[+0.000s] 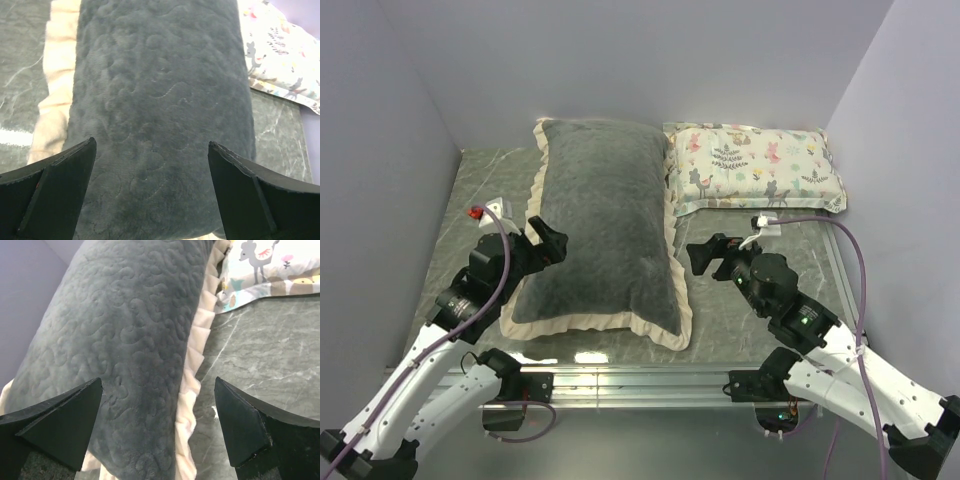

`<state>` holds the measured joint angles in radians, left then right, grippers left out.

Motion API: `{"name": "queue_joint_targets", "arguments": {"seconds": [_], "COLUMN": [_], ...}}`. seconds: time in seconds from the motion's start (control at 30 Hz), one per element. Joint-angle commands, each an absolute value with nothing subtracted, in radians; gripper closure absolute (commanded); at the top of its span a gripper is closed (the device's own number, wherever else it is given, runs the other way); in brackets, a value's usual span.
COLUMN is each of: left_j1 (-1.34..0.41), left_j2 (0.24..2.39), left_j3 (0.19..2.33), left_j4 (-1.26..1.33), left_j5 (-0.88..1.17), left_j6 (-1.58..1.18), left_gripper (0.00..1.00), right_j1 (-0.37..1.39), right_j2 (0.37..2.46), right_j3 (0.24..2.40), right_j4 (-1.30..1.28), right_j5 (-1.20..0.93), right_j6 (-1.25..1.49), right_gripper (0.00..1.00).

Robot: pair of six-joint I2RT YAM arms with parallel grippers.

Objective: Remove the pillowcase from the pillow

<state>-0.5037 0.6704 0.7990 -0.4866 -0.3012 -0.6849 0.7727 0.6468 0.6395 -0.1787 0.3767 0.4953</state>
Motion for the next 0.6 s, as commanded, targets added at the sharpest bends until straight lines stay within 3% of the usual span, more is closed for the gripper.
{"name": "queue_joint_targets", "arguments": {"seconds": [0.0, 0.23, 0.57], "left_j1": [-0.502, -0.502, -0.500], "left_j2": [0.681, 0.692, 0.732], "left_j3": [0.834, 0.864, 0.830], "left_j4": [-0.502, -0.538, -0.509], "left_j5": [-0.345, -0.406, -0.414], "left_j6": [-0.703, -0.719, -0.752], "left_gripper": [0.01, 0.01, 0.01], "right_j1": [0.778, 0.779, 0.681], "right_j2": [0.635, 0.667, 1.066], "right_j3": [0.672, 0.660, 0.828], "right_j4": [-0.146, -0.078, 0.043], "right_j5": [0.335, 0.246, -0.050], "right_j6": [0.462, 0.442, 0.471], "right_gripper": [0.00, 0.00, 0.00]}}
